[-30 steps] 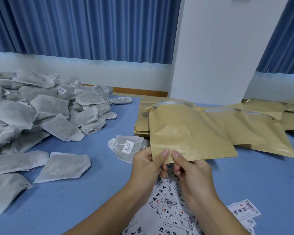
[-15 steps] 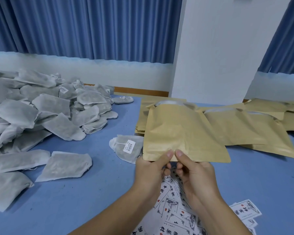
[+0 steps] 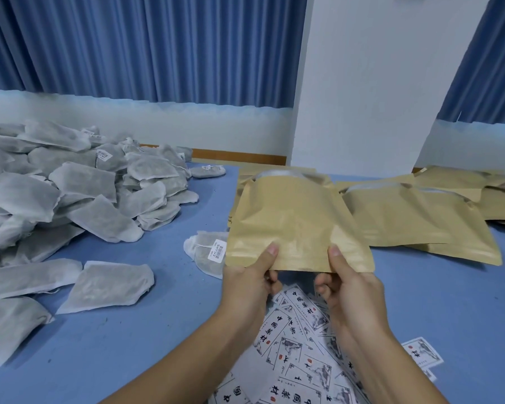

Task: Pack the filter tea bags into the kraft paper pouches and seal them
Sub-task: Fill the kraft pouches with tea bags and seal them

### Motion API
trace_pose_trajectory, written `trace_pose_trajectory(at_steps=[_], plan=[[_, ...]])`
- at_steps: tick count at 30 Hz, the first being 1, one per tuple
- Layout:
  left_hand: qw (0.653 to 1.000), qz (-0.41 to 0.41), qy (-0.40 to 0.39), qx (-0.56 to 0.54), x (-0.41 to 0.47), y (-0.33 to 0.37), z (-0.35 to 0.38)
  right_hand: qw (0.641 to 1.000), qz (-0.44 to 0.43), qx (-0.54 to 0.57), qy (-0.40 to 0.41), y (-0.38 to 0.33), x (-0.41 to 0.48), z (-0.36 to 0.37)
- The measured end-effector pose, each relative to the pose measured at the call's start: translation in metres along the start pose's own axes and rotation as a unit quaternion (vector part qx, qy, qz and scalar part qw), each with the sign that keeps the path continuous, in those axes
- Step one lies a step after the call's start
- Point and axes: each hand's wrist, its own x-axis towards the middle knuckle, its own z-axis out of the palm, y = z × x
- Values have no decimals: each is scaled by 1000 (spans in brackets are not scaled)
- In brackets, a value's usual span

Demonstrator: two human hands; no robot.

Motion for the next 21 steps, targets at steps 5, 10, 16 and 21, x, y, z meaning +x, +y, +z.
trace_pose_trajectory(at_steps=[5,10,16,21], plan=[[999,-3,15,-40,-1,3,8,999,-31,22,-9,2,-1,0],[995,-11,-56,-86,3,6,29,993,-35,109,-1,-15,5,-6],[991,-33,-108,-74,42,5,114,976,-52,206,42,-69,55,-27],[987,-27,-120,107,92,14,203,956,-48,275,84,-133,147,-28]])
